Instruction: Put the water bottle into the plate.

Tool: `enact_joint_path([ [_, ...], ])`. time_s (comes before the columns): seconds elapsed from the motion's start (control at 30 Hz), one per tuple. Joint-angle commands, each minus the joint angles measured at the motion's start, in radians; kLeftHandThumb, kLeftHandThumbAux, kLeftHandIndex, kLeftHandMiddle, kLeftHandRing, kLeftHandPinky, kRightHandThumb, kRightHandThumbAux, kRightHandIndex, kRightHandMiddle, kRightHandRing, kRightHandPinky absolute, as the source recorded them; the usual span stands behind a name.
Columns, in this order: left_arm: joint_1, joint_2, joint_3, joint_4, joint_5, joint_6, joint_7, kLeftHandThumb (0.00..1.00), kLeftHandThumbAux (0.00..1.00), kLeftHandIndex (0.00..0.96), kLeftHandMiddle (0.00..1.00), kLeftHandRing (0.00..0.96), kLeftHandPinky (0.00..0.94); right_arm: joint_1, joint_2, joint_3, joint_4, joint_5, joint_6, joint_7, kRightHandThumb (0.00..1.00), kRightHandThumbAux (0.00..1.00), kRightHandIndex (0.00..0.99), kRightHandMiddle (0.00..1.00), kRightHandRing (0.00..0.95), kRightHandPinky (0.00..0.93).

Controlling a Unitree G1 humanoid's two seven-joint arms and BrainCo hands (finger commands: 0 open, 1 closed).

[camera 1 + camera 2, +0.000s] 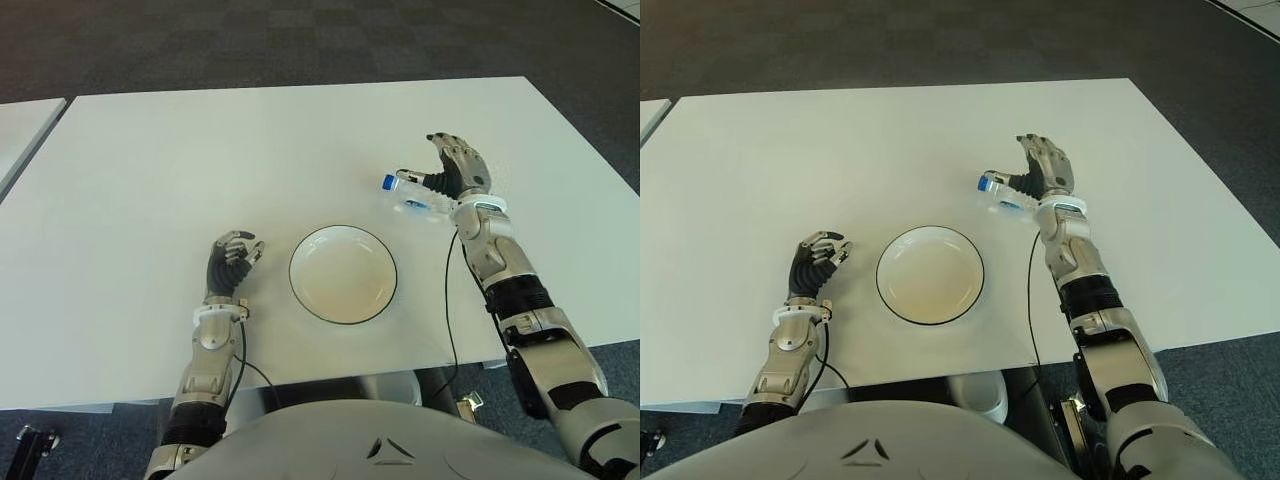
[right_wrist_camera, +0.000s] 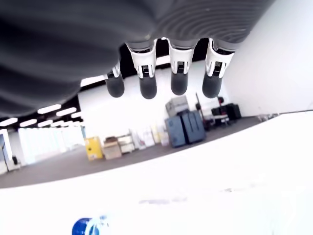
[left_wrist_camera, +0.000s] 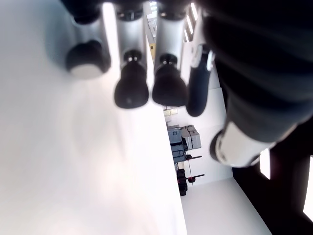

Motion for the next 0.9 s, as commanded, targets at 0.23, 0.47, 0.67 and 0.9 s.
enact_joint_path([
  [0.23,0.022,0.002,-0.006,0.031,0.002,0.031,-0.017,0.710,0.716,0.436,0.816,0.842,0.855,-0.056,-0.026,0.080,0.115,0.002,-0.001,0.062,0.610,0.178,0.000,0.000,0.000,0.000],
  [0.47,0.021,0.003,-0.005,0.028,0.004,0.044,-0.014,0.711,0.716,0.436,0.821,0.845,0.855,-0.151,0.006,0.144,0.367,0.011,-0.059,0.042,0.617,0.171,0.000,0.000,0.000,0.000],
  [0.67,0.021,0.000,-0.001,0.024,0.000,0.048,-0.012,0.710,0.716,0.436,0.821,0.845,0.854,-0.213,0.047,0.197,0.550,0.009,-0.076,0.034,0.616,0.158,0.000,0.000,0.000,0.000],
  [0.9,0.023,-0.002,0.002,0.020,-0.006,0.051,-0.014,0.708,0.717,0.436,0.821,0.840,0.846,-0.261,0.075,0.248,0.679,0.012,-0.078,0.060,0.608,0.147,0.000,0.000,0.000,0.000],
])
